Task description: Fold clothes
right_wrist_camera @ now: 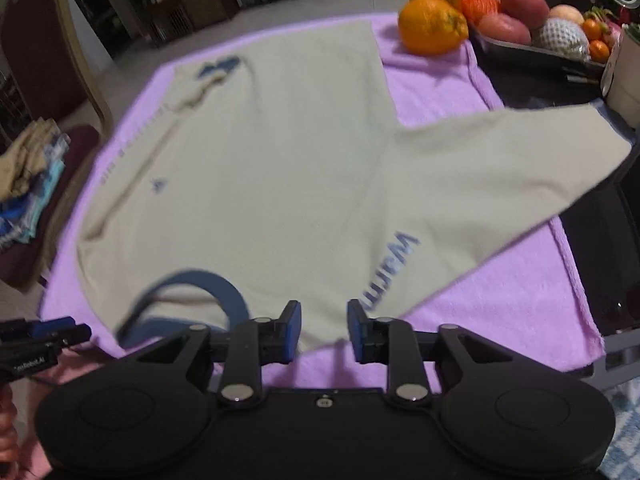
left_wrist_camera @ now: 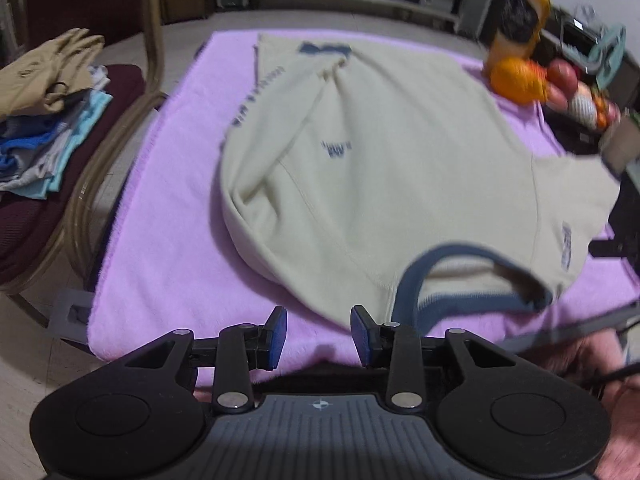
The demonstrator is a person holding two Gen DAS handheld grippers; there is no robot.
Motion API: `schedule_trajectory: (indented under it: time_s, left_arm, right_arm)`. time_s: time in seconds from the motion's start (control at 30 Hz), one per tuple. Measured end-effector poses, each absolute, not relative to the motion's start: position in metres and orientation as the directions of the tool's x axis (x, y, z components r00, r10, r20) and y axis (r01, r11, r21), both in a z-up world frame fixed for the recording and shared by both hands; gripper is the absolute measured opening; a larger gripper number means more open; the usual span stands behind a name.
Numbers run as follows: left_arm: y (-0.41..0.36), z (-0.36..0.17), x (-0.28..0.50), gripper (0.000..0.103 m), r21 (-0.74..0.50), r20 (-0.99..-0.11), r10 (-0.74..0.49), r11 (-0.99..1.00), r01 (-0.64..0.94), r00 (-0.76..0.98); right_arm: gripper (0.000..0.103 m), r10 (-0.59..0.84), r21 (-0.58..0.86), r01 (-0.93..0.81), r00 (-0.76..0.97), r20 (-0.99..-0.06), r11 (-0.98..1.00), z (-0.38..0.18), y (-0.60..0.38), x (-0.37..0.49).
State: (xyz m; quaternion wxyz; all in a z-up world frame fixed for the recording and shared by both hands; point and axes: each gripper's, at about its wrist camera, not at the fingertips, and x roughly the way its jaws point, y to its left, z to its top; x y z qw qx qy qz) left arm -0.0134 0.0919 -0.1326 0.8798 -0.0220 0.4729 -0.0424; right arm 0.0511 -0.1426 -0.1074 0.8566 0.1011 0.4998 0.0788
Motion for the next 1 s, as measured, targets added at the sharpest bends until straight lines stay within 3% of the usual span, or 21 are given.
schedule_trajectory:
  time_s: [0.2,0.47,0.53,0.57,0.73,0.83,1.0]
  left_arm:
    - [0.067,-0.155,-0.001,0.034,-0.059,-0.852,-0.095,0.995,0.086,0.514]
    - [0.05,-0.173,0.011,0.036,-0.068,-0.88,-0.11,0.992,0.108,0.462]
    - [0.06,-0.163,0.012,0.03,-0.092,-0.875,-0.125,0.991,0.093,0.468]
    - [0.067,-0.156,0.013,0.026,-0.102,-0.867,-0.131,0.991,0.085,0.481]
    - [0.096,-0.091,0.033,0.027,-0.097,-0.778,-0.119,0.993,0.068,0.617]
    - [0.109,-0.056,0.059,0.04,-0.094,-0.726,-0.108,0.994,0.058,0.679]
    - [0.131,-0.04,0.13,0.046,-0.094,-0.71,-0.085,0.995,0.026,0.7]
  right_arm:
    - [0.007,0.32,0.346,-0.032,0.469,-0.823,0.938,-0.126,-0.125,0.065]
    - [0.008,0.318,0.316,-0.068,0.37,-0.873,0.946,-0.161,-0.104,0.062]
    - [0.009,0.326,0.325,-0.071,0.386,-0.863,0.943,-0.149,-0.108,0.063]
    - [0.009,0.327,0.323,-0.082,0.414,-0.85,0.943,-0.138,-0.11,0.063]
    - [0.011,0.373,0.33,-0.181,0.565,-0.736,0.926,-0.058,-0.113,0.082]
    - [0.015,0.413,0.345,-0.238,0.646,-0.642,0.908,-0.012,-0.115,0.101]
    - [0.023,0.469,0.419,-0.26,0.701,-0.538,0.87,0.007,-0.115,0.143]
